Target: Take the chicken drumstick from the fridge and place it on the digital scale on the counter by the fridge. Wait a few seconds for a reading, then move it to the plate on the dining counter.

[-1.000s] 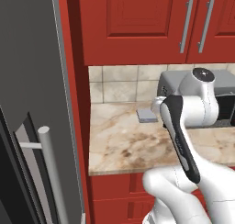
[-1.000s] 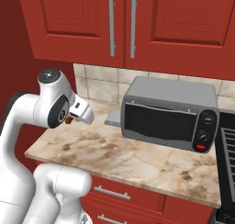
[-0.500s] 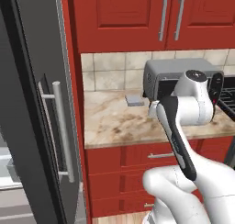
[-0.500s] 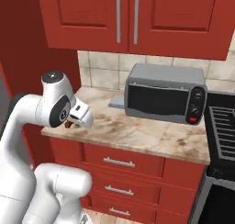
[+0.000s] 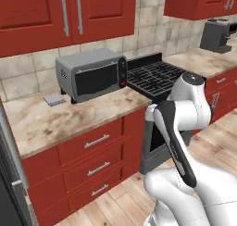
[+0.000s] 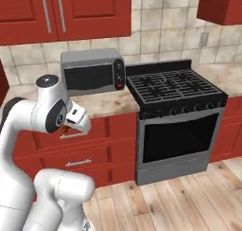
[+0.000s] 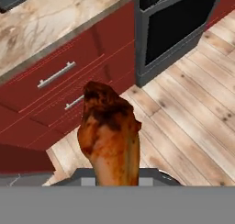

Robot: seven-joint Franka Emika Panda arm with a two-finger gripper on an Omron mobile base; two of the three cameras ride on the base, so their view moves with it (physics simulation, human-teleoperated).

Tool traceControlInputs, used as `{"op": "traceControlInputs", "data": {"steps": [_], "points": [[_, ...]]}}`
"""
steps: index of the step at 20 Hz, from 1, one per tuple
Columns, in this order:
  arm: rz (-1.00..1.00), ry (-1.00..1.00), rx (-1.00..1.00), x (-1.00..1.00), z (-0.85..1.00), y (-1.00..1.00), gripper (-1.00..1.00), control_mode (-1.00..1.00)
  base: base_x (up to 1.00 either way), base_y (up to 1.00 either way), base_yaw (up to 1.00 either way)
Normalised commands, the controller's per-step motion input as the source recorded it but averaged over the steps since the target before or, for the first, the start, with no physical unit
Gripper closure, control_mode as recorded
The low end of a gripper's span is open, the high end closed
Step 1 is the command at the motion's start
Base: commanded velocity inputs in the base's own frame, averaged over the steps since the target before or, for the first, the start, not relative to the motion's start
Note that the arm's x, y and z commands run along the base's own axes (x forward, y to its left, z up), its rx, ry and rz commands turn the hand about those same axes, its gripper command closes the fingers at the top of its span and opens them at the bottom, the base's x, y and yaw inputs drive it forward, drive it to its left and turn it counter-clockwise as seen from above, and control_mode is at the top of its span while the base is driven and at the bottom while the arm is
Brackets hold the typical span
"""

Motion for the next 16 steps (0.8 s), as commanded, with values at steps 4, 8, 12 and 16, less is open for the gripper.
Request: {"op": "traceControlInputs", "data": {"steps": [4,8,12,16], "points": [[0.0,0.0,0.0,0.0,0.0,0.0,1.0,1.0,-0.81,0.01,-0.79],[0.0,0.0,0.0,0.0,0.0,0.0,1.0,1.0,-0.99,0.01,-0.68],[0.0,0.0,0.0,0.0,0.0,0.0,1.0,1.0,-1.0,0.0,-0.5],[0.0,0.0,0.0,0.0,0.0,0.0,1.0,1.0,-1.0,0.0,-0.31]]}}
